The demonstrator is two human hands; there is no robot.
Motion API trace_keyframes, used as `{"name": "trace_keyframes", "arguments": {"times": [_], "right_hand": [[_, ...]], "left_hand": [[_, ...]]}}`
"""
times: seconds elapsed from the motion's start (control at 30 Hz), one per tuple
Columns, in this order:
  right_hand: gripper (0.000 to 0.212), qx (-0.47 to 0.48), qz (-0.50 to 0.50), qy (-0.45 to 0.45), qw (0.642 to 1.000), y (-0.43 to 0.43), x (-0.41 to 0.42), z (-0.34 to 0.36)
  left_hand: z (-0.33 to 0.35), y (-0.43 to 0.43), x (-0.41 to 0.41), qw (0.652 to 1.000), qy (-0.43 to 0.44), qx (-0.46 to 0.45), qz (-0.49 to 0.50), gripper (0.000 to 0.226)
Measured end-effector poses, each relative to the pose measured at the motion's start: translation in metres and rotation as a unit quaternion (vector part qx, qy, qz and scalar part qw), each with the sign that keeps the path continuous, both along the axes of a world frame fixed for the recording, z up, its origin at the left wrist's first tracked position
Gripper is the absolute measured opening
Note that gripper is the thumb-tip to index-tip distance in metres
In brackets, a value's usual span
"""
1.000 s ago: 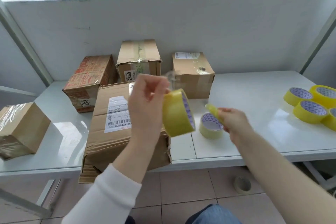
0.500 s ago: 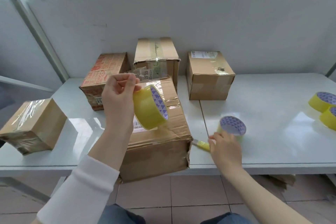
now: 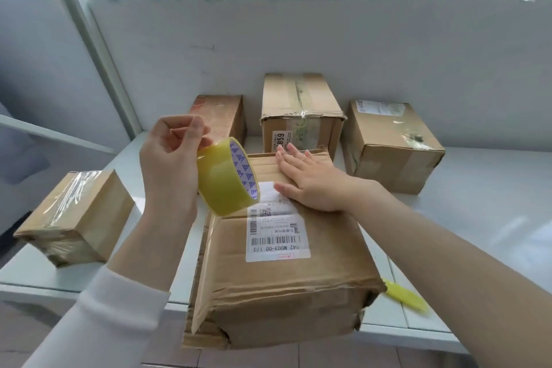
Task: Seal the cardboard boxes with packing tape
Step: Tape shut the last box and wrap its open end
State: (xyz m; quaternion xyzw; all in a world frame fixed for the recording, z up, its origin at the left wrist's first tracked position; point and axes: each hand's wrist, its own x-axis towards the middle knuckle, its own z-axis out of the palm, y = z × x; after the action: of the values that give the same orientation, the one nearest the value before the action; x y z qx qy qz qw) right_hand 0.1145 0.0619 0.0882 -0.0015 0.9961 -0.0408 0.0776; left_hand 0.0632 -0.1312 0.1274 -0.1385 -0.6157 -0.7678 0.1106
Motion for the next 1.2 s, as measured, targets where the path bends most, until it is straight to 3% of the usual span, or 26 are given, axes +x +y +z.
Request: {"name": "trace_keyframes", "arguments": {"times": [0.37,0.47,0.53,0.6,0.73,0.9,1.03,1.13,1.2], "right_hand": [[0.065,-0.025,-0.031,0.041,0.998,-0.004,0.005,-0.003],[0.057,-0.177,-0.058,0.114,0.976,-0.008,0.024,0.004],[0.057,-0.333,-0.079,0.212,0.915,-0.020,0.048,0.011],[0.066,-0.386,-0.065,0.266,0.881,-0.035,0.073,0.013],[0.062,-0.271,-0.068,0.335,0.900,-0.055,0.102,-0.003],[0.047,-0.237,-0.090,0.430,0.867,-0.054,0.118,0.000],[0.052,-0.300,-0.092,0.382,0.869,-0.057,0.139,0.006],[0.049,-0.347,-0.112,0.364,0.857,-0.062,0.151,0.010],[0.047,-0.345,-0.130,0.369,0.853,-0.065,0.155,0.011]], "left_hand": [[-0.005,0.016,0.003,0.998,0.009,-0.037,-0.055,0.011],[-0.005,0.023,0.010,0.995,0.010,-0.055,-0.088,0.010],[-0.002,0.029,0.016,0.993,0.007,-0.052,-0.107,0.010],[0.001,0.037,0.024,0.992,-0.002,-0.034,-0.121,0.011],[0.006,0.053,0.041,0.990,-0.028,-0.016,-0.136,0.012],[0.016,0.055,0.061,0.983,-0.050,-0.013,-0.175,0.013],[0.027,0.044,0.064,0.961,-0.086,-0.054,-0.256,0.032],[0.034,0.037,0.066,0.952,-0.038,-0.114,-0.283,0.010],[0.039,0.034,0.066,0.956,0.021,-0.145,-0.253,0.010]]}}
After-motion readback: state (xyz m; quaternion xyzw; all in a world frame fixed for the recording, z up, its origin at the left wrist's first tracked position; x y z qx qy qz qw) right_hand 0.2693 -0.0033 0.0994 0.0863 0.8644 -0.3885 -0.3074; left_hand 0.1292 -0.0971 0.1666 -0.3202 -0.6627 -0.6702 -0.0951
